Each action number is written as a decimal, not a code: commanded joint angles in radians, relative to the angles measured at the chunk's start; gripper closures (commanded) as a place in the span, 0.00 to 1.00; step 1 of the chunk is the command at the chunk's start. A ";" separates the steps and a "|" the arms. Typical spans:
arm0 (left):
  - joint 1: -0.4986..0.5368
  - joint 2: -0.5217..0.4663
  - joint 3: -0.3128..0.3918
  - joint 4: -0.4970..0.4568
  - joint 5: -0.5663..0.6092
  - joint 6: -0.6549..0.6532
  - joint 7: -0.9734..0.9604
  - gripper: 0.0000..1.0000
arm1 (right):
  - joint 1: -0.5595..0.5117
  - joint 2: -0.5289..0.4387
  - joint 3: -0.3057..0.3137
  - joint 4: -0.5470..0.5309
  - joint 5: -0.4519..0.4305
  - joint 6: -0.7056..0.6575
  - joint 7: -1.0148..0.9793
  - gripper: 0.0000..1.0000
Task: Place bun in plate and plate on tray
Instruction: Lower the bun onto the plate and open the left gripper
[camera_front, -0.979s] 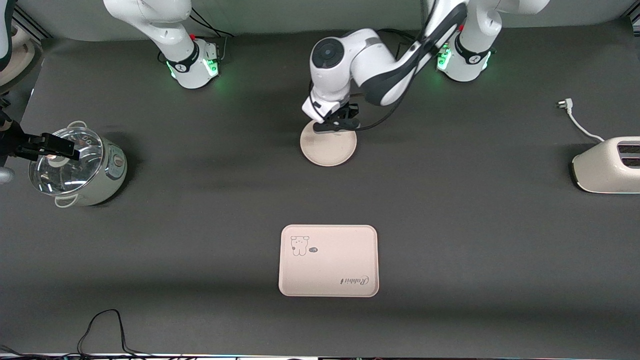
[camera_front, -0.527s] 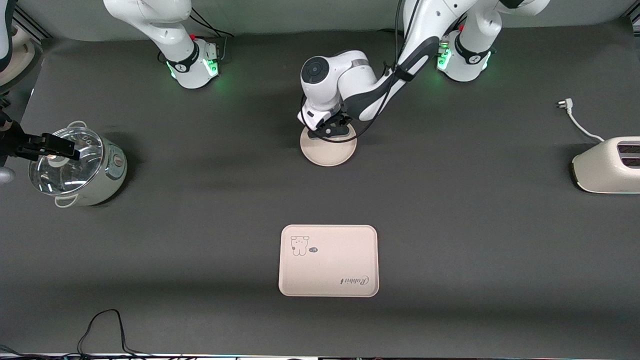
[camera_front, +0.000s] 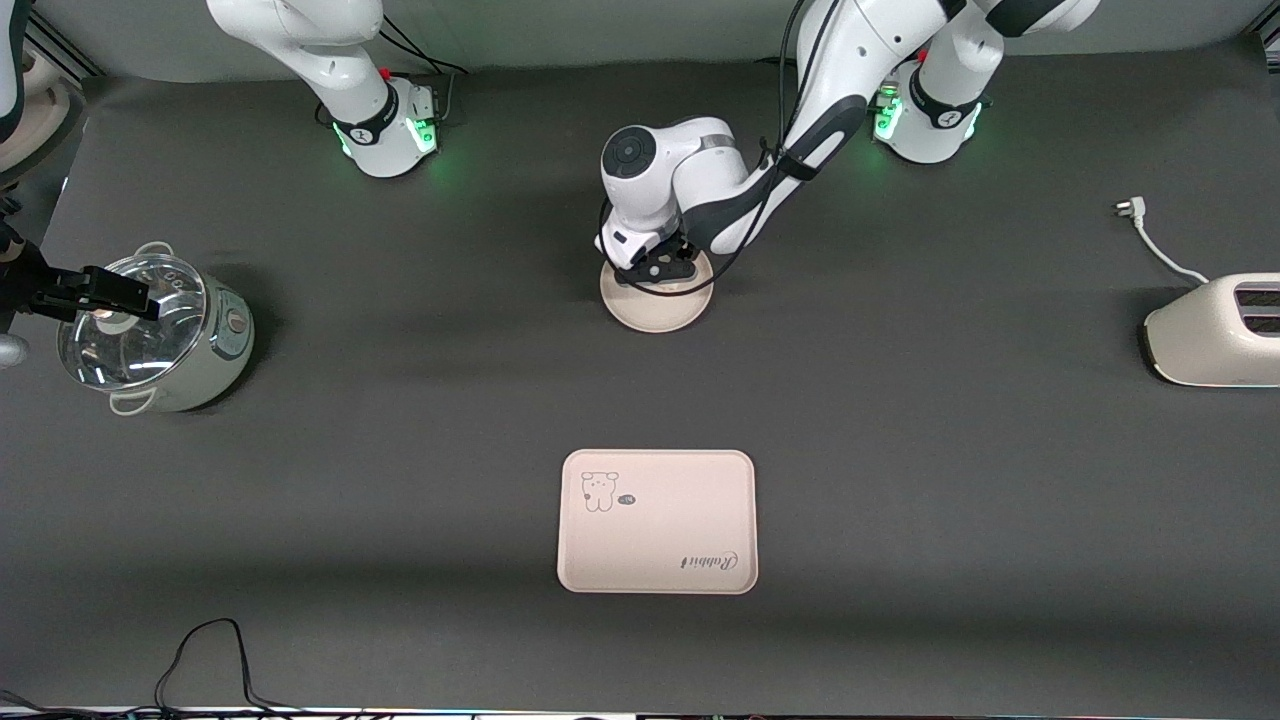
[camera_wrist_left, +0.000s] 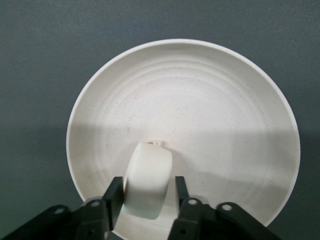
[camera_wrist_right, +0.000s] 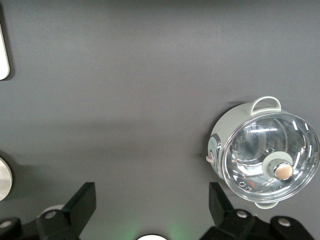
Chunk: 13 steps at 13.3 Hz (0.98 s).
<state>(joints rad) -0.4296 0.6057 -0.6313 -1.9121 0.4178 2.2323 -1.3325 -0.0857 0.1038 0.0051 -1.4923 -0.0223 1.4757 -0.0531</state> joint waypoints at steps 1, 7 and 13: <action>-0.012 -0.003 0.008 0.019 0.022 -0.016 -0.050 0.00 | -0.003 -0.015 0.001 -0.003 0.018 0.005 0.018 0.00; -0.006 -0.023 0.007 0.021 0.018 -0.028 -0.062 0.00 | -0.003 -0.015 0.001 -0.006 0.018 0.005 0.018 0.00; 0.147 -0.073 -0.072 0.064 0.006 -0.120 -0.019 0.00 | 0.013 -0.032 0.004 -0.026 0.039 0.002 0.025 0.00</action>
<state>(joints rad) -0.3582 0.5614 -0.6461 -1.8476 0.4196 2.1442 -1.3671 -0.0851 0.1035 0.0059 -1.4926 -0.0112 1.4750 -0.0531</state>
